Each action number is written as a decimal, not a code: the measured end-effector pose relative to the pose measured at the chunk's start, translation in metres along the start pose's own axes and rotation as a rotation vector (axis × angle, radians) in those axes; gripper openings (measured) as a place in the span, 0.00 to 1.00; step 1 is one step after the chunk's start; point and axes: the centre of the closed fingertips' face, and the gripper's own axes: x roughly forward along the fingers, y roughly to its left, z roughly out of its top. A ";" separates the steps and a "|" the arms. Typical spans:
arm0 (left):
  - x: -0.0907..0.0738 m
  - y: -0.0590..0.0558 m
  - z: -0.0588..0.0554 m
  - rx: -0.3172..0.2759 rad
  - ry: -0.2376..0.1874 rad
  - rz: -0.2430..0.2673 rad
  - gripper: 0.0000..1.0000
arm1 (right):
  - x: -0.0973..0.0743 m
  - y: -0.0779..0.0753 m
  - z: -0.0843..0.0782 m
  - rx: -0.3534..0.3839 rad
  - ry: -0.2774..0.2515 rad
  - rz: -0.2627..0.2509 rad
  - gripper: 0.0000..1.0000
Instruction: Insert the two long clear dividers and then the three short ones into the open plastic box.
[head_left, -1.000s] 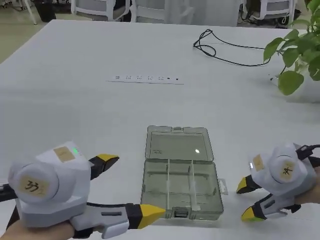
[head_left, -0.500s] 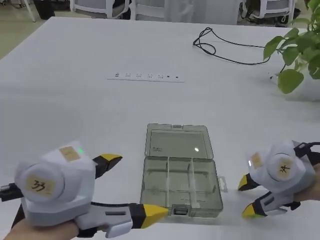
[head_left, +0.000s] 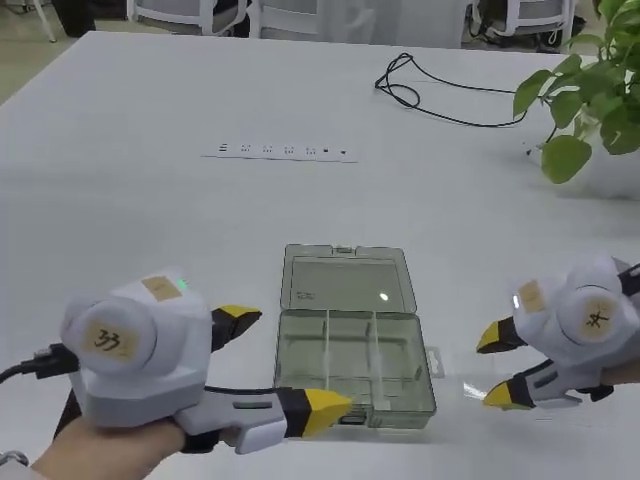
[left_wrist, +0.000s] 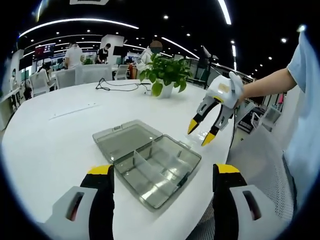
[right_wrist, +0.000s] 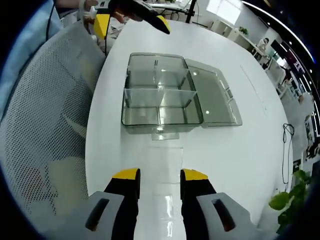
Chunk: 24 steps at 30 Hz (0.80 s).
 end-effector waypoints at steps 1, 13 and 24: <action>0.002 -0.001 0.001 -0.007 -0.003 -0.004 0.82 | -0.003 -0.002 0.005 -0.004 -0.014 -0.016 0.32; 0.029 -0.019 0.019 -0.237 -0.009 -0.118 0.60 | -0.033 -0.010 0.069 -0.111 -0.111 -0.140 0.32; 0.039 -0.037 0.020 -0.365 0.023 -0.210 0.27 | -0.034 -0.005 0.109 -0.229 -0.141 -0.175 0.32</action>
